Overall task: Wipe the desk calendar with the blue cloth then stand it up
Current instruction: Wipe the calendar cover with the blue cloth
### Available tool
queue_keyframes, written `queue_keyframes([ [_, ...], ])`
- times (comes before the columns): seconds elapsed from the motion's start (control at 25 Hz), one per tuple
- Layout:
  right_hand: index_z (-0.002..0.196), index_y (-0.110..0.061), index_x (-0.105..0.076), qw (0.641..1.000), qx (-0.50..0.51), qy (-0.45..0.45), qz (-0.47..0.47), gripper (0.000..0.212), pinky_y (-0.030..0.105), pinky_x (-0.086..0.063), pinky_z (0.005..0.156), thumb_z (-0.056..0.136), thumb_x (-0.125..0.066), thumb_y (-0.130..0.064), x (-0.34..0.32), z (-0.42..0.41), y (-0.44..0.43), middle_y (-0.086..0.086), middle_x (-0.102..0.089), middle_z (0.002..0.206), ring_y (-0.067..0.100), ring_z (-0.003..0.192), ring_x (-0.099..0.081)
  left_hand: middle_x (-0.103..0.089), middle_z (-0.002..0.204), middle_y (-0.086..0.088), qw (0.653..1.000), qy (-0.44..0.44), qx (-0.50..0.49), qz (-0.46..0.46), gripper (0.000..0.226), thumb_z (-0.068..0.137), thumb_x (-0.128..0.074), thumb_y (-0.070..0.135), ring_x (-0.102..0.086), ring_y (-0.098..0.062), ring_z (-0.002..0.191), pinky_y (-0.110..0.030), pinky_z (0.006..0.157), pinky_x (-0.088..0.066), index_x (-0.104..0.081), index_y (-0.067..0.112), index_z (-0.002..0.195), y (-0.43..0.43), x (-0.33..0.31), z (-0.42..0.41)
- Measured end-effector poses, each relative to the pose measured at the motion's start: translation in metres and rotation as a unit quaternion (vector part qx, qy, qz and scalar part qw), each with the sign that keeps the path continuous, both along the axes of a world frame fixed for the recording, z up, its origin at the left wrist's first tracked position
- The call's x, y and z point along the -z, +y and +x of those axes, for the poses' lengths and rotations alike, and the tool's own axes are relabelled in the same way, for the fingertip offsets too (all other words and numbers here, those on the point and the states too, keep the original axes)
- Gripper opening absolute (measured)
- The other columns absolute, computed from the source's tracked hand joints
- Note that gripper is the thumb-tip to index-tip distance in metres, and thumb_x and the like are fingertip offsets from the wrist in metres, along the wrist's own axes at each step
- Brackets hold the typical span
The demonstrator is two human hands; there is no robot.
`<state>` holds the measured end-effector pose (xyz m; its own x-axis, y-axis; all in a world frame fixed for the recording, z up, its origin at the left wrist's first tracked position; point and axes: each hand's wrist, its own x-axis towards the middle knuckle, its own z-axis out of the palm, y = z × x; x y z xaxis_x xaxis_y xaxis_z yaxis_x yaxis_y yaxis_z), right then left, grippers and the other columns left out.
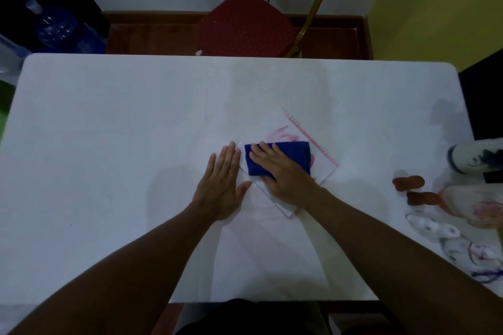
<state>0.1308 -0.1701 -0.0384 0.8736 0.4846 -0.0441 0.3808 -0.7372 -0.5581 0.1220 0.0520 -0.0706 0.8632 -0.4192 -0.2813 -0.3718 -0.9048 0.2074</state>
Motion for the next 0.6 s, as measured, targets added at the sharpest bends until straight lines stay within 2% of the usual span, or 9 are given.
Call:
queue_keyframes([
  [0.2, 0.152, -0.006, -0.045, 0.997, -0.078, -0.021, -0.009, 0.057, 0.040, -0.020, 0.127, 0.097, -0.060, -0.012, 0.002, -0.040, -0.044, 0.006, -0.041, 0.160, 0.022, 0.153, -0.030, 0.015, 0.169, -0.011, 1.000, 0.001, 0.002, 0.004, 0.080, 0.102, -0.011, 0.061, 0.015, -0.025, 0.156, -0.047, 0.127, -0.001, 0.010, 0.010, 0.160, -0.002, -0.005, 0.000],
  [0.28, 0.151, -0.005, -0.045, 0.998, -0.049, -0.037, -0.005, 0.058, 0.042, -0.021, 0.127, 0.095, -0.060, -0.009, 0.005, -0.043, -0.055, 0.007, -0.041, 0.160, 0.023, 0.152, -0.031, 0.014, 0.169, -0.012, 1.000, 0.000, 0.003, -0.002, 0.080, 0.102, -0.014, 0.060, 0.014, -0.026, 0.156, -0.048, 0.128, -0.002, 0.009, 0.009, 0.160, -0.002, -0.007, 0.000],
  [0.44, 0.147, 0.003, -0.049, 0.995, 0.096, -0.008, 0.024, 0.055, 0.054, -0.024, 0.124, 0.093, -0.060, -0.002, 0.008, -0.020, -0.033, 0.015, -0.045, 0.156, 0.032, 0.150, -0.033, 0.010, 0.169, -0.013, 1.000, -0.003, 0.006, -0.012, 0.080, 0.102, -0.016, 0.059, 0.010, -0.027, 0.156, -0.049, 0.127, -0.004, 0.005, 0.007, 0.160, -0.002, -0.006, 0.000],
  [0.52, 0.147, 0.003, -0.049, 0.994, 0.106, 0.011, 0.024, 0.055, 0.057, -0.023, 0.123, 0.094, -0.062, -0.001, 0.007, -0.014, -0.017, 0.016, -0.045, 0.156, 0.035, 0.149, -0.033, 0.010, 0.169, -0.013, 1.000, 0.000, 0.006, -0.008, 0.080, 0.102, -0.016, 0.059, 0.010, -0.027, 0.156, -0.048, 0.127, -0.004, 0.005, 0.007, 0.160, -0.002, -0.007, 0.000],
  [0.6, 0.148, 0.001, -0.049, 0.997, 0.068, 0.007, 0.028, 0.055, 0.051, -0.020, 0.126, 0.094, -0.060, -0.002, 0.007, -0.026, -0.016, 0.014, -0.045, 0.156, 0.031, 0.150, -0.033, 0.012, 0.169, -0.013, 1.000, 0.000, 0.004, 0.004, 0.080, 0.102, -0.015, 0.058, 0.011, -0.027, 0.156, -0.048, 0.128, -0.003, 0.007, 0.007, 0.160, -0.003, -0.007, 0.000],
])
